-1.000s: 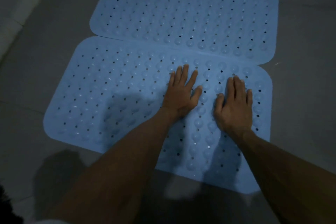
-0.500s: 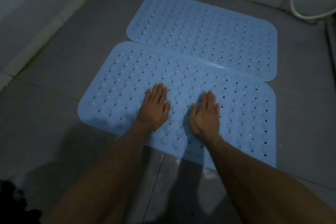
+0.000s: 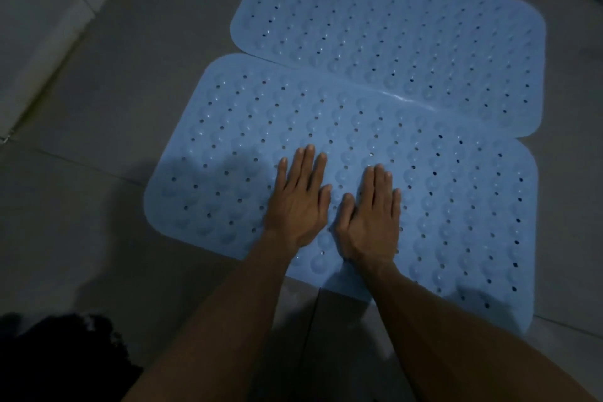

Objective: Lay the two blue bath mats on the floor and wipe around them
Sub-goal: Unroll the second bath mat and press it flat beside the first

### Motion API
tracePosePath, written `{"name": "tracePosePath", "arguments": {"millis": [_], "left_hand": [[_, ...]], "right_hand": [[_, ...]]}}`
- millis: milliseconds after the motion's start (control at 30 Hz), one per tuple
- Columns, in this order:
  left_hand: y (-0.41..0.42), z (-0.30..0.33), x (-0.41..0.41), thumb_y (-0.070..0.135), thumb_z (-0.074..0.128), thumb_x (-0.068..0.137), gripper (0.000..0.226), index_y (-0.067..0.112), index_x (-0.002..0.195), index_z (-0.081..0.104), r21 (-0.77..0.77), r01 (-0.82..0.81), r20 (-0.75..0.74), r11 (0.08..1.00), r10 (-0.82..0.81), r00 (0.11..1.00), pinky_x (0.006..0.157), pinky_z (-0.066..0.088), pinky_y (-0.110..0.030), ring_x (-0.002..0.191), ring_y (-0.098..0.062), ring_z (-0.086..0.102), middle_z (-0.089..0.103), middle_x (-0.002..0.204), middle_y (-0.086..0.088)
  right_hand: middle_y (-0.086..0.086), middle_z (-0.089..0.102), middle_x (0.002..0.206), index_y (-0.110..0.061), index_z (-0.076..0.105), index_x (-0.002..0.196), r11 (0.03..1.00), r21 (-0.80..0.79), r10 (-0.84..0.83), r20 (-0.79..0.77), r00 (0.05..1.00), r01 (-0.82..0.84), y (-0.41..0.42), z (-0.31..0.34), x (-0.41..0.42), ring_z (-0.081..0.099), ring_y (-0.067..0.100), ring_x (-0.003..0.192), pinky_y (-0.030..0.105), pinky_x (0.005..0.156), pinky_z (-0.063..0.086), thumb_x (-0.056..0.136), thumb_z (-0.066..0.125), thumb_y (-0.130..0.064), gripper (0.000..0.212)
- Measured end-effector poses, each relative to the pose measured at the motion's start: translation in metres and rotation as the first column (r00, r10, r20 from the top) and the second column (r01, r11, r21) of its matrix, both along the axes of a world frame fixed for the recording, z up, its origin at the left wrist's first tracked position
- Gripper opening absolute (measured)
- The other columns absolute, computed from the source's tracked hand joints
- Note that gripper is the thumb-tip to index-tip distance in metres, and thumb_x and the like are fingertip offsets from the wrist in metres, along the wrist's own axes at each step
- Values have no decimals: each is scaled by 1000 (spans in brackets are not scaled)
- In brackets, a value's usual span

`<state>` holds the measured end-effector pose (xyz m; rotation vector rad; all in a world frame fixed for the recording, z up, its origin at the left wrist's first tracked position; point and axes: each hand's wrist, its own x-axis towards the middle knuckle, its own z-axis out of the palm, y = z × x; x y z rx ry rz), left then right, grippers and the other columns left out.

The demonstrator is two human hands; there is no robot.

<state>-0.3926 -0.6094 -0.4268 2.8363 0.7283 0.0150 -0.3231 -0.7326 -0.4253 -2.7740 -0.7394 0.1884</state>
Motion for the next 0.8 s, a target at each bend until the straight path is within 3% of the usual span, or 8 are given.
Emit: {"name": "tracePosePath", "arguments": {"millis": [400,600,800], "left_hand": [[3,10,6,46,15,100,69,5,155,7,-92,-19,-94,996,10,996,120,3,-55,151,-24,-5,-3,163,-13],[6,13,4,39,34,101,64,-3,149,27,-51,25,-10,998,-26,1000,116,16,-60,149,-30,13,18,158,-20],[5,16,7,39,33,99,67,2,153,18,-102,0,-124,995,-13,992,118,7,-58,151,-26,4,6,162,-16]], "right_hand": [[8,13,166,-9,18,157,1000,-12,-22,6,1000,22,4,7,3,4,18,154,46,124,9,100,42,-35,67],[11,17,164,-7,21,156,997,-68,-24,12,1000,25,6,11,5,9,21,153,48,123,14,100,41,-38,67],[13,20,163,-4,24,155,999,-29,-22,27,999,23,4,11,4,12,24,153,50,122,15,100,43,-35,66]]}}
